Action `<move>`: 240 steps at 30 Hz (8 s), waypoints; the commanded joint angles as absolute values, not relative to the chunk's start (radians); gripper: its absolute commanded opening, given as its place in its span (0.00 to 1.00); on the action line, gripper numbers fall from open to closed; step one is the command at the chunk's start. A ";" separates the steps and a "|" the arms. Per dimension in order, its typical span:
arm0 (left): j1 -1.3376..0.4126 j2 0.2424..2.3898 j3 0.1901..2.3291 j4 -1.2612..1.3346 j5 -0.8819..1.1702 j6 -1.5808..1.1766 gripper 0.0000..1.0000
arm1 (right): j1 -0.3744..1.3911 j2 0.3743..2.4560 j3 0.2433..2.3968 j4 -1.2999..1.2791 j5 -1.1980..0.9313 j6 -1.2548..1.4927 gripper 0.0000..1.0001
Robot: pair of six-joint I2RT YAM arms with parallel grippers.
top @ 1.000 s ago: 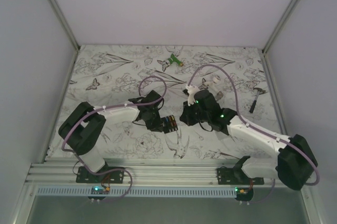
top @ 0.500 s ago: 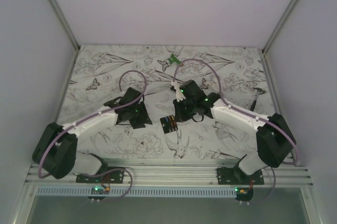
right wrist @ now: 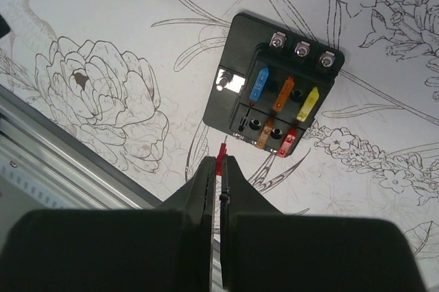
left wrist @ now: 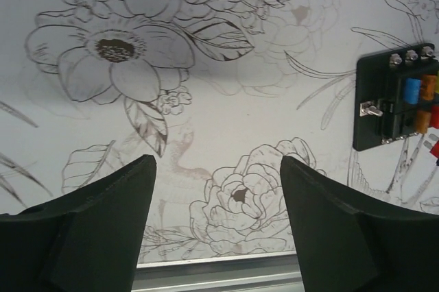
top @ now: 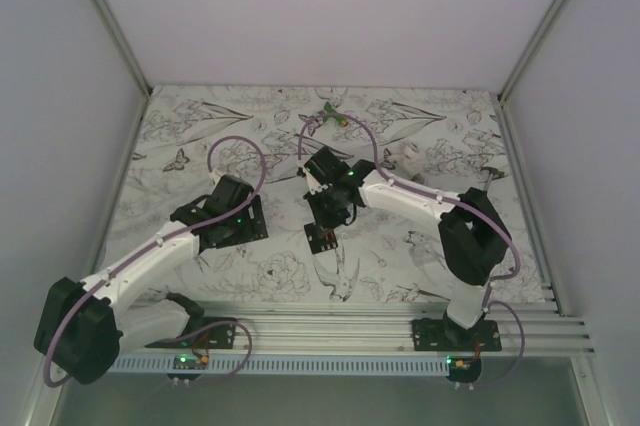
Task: Snap on the fuse box
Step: Install the fuse at the fuse box base.
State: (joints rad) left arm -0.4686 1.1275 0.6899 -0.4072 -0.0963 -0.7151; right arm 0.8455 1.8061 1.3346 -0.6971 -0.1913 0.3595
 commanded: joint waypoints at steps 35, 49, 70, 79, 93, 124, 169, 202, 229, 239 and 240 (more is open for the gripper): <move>-0.454 1.057 0.666 -0.508 -0.259 -0.698 1.00 | 0.885 1.992 1.509 -0.840 -0.095 0.435 0.00; -0.454 1.064 0.668 -0.507 -0.256 -0.698 1.00 | 0.887 1.981 1.526 -0.877 -0.084 0.425 0.00; -0.453 1.070 0.669 -0.507 -0.254 -0.698 1.00 | 0.890 2.019 1.534 -0.867 -0.077 0.419 0.00; -0.453 1.074 0.670 -0.507 -0.250 -0.698 1.00 | 0.893 2.043 1.535 -0.875 -0.071 0.416 0.00; -0.451 1.074 0.669 -0.508 -0.249 -0.701 1.00 | 0.928 2.099 1.555 -0.876 0.030 0.415 0.00; -0.450 1.073 0.668 -0.508 -0.235 -0.705 1.00 | 0.951 1.919 1.429 -0.758 0.115 0.449 0.27; -0.451 1.077 0.670 -0.508 -0.230 -0.707 1.00 | 0.961 1.855 1.168 -0.611 0.152 0.394 0.00; -0.450 1.076 0.669 -0.507 -0.226 -0.704 1.00 | 0.847 1.850 1.185 -0.697 -0.052 0.141 0.01; -0.450 1.113 0.685 -0.504 -0.203 -0.700 1.00 | 0.910 1.648 1.120 -0.527 0.012 0.128 0.31; -0.450 1.127 0.689 -0.501 -0.197 -0.697 1.00 | 0.912 1.692 1.124 -0.531 0.011 0.128 0.29; -0.450 1.127 0.689 -0.502 -0.197 -0.697 1.00 | 0.911 1.697 1.124 -0.531 0.012 0.128 0.28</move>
